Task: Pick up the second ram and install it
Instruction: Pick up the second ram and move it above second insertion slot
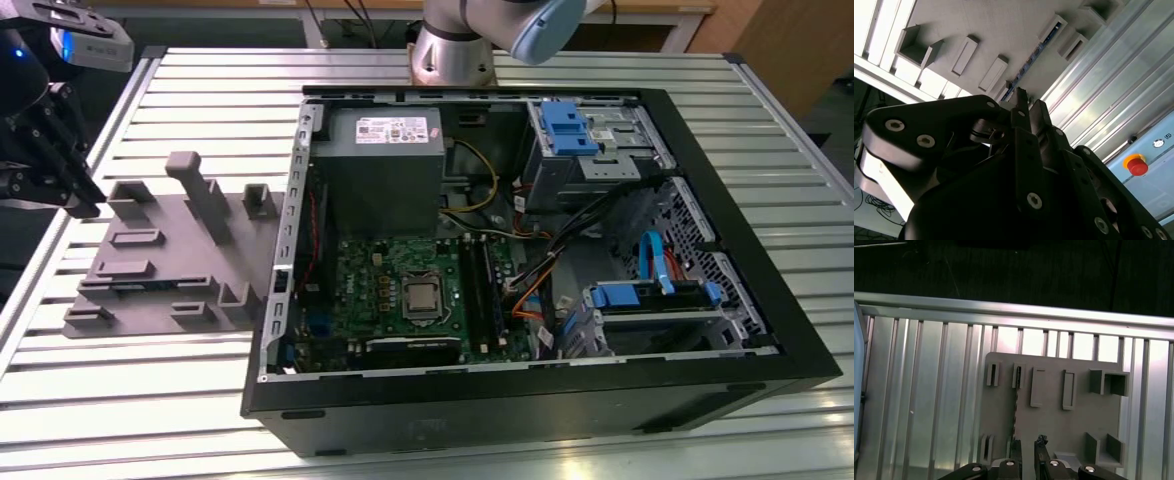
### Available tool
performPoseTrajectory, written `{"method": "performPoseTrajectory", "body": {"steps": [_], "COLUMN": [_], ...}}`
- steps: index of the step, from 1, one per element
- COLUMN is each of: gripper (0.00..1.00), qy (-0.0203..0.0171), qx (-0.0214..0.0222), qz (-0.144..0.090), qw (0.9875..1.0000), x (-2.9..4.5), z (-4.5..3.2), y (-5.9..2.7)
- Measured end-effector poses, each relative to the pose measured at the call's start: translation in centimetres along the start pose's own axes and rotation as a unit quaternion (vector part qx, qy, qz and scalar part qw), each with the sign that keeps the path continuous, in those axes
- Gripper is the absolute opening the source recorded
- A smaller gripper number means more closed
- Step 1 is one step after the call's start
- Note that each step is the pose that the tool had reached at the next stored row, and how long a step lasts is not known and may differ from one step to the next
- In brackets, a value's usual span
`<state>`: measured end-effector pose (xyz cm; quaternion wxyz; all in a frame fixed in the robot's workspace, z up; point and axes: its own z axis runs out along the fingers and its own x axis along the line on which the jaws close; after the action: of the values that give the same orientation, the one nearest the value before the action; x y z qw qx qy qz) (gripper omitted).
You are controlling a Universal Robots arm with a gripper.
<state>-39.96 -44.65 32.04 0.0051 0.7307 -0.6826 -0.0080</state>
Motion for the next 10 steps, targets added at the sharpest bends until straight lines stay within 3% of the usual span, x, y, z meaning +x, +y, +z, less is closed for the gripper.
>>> {"method": "performPoseTrajectory", "body": {"steps": [10], "gripper": [0.25], "qy": [0.0], "qx": [-0.0001], "qz": [0.0], "qw": [1.0], "x": [0.0], "z": [0.56], "y": [-0.01]}}
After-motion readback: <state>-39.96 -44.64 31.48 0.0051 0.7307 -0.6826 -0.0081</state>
